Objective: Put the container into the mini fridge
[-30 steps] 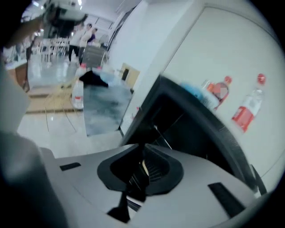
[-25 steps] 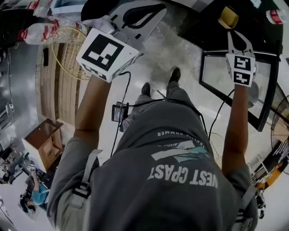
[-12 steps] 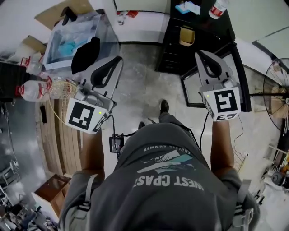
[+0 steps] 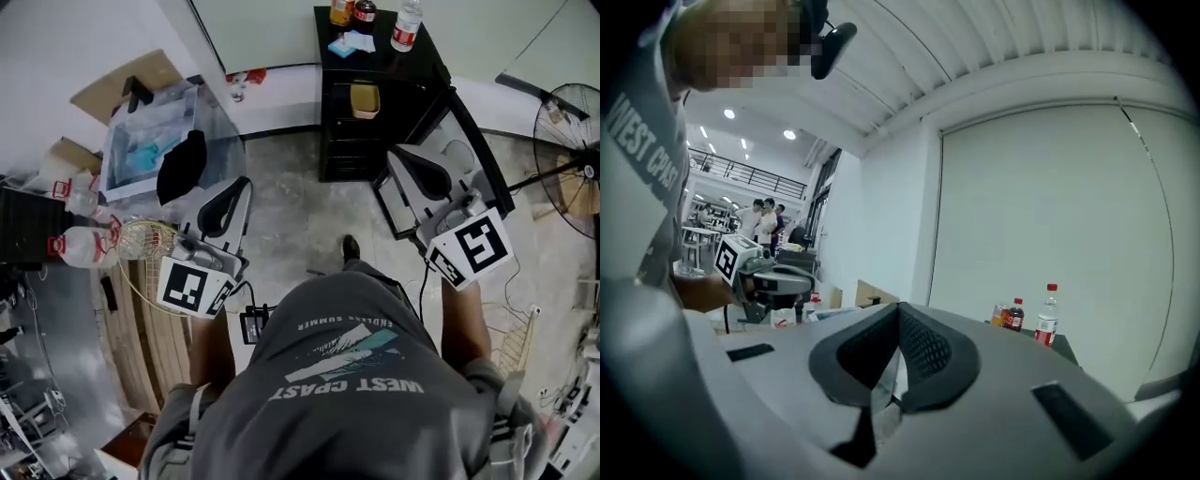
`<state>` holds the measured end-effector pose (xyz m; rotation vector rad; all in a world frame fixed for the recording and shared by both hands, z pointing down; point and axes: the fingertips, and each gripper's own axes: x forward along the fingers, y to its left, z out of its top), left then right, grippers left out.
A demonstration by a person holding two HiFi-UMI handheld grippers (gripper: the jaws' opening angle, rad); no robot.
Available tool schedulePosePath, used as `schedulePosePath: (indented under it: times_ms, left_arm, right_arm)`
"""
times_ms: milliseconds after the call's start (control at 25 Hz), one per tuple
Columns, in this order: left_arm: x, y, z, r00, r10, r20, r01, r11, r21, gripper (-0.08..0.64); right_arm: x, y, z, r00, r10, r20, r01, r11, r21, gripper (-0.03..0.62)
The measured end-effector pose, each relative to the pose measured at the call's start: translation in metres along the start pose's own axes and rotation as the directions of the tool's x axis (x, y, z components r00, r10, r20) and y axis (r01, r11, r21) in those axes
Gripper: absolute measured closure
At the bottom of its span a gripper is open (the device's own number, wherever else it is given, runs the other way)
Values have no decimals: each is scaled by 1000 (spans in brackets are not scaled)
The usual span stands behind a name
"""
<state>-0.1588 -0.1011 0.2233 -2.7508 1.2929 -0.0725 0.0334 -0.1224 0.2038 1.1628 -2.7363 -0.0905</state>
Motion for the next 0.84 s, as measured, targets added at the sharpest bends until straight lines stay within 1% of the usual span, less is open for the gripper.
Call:
schedulePosePath:
  times_ms: [240,360,600,840]
  left_arm:
    - [-8,-8,12,1000,-23,9,23,1000,6,538]
    - [-14,-14,16,1000,-27,14,27,1000,10,539]
    - [-14,-1,2,1000,-10,15,10,1000,4,538]
    - [-19,-2,8,1000,-12,11,12,1000,-3,538]
  right_arm:
    - [-12,1,12,1000,-24,7,24,999,31,566]
    - [-20,7,17,1000,-26,5,26,999,26,566]
    - [-4,7,4,1000,-13,-6,13,999,30,566]
    - [-4,13,15,1000,-2,-10,2,1000,29,566]
